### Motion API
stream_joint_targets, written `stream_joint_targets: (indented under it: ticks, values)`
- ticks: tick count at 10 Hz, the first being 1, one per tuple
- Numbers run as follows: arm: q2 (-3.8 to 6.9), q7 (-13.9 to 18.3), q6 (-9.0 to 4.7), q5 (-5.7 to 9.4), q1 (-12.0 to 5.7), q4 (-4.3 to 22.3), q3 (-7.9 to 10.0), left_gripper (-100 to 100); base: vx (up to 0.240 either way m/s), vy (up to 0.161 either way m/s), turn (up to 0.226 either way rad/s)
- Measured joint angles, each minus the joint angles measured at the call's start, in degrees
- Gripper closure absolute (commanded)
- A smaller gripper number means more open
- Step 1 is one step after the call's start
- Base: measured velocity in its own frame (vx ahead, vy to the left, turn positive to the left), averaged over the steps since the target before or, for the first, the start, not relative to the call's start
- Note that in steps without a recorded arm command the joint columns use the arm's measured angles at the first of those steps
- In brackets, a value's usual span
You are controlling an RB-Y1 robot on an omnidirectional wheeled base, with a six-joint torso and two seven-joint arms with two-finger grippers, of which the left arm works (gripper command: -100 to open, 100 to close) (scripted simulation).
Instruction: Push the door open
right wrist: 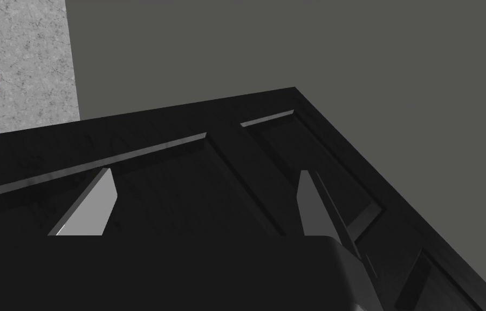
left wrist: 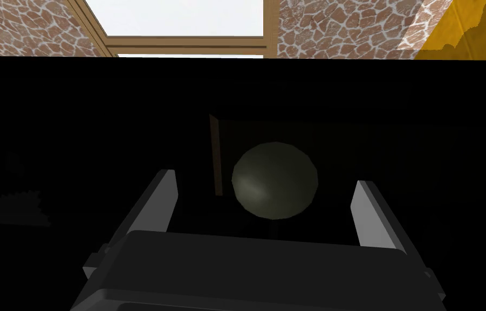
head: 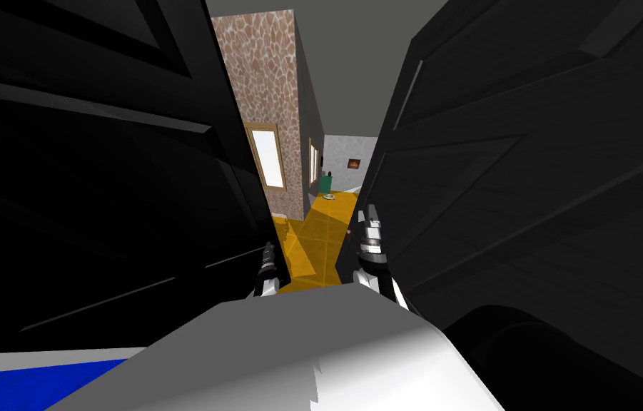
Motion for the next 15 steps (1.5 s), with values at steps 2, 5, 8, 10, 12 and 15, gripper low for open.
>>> stream_joint_targets:
  ticks: [2,5,8,10,12,15]
  values:
    - [-0.02,0.01,0.08,-0.01,0.01,-0.07,-0.01,100,-0.004,0.001,0.004]
    - [-0.04,-0.04,0.13,-0.03,0.03,0.08,-0.04,100,-0.004,0.001,-0.003]
    - [0.19,-0.10,0.24,0.07,-0.09,0.74,-0.54,100,0.103,-0.002,0.131]
    - [0.94,-0.19,0.04,0.34,-0.01,1.11,-1.01,100,0.143,-0.019,0.105]
    - [1.87,-0.11,0.16,0.68,-0.76,1.28,-1.39,100,0.137,-0.017,0.118]
    - [2.33,-0.11,-0.05,1.13,-0.88,1.88,-2.48,100,0.155,-0.016,0.145]
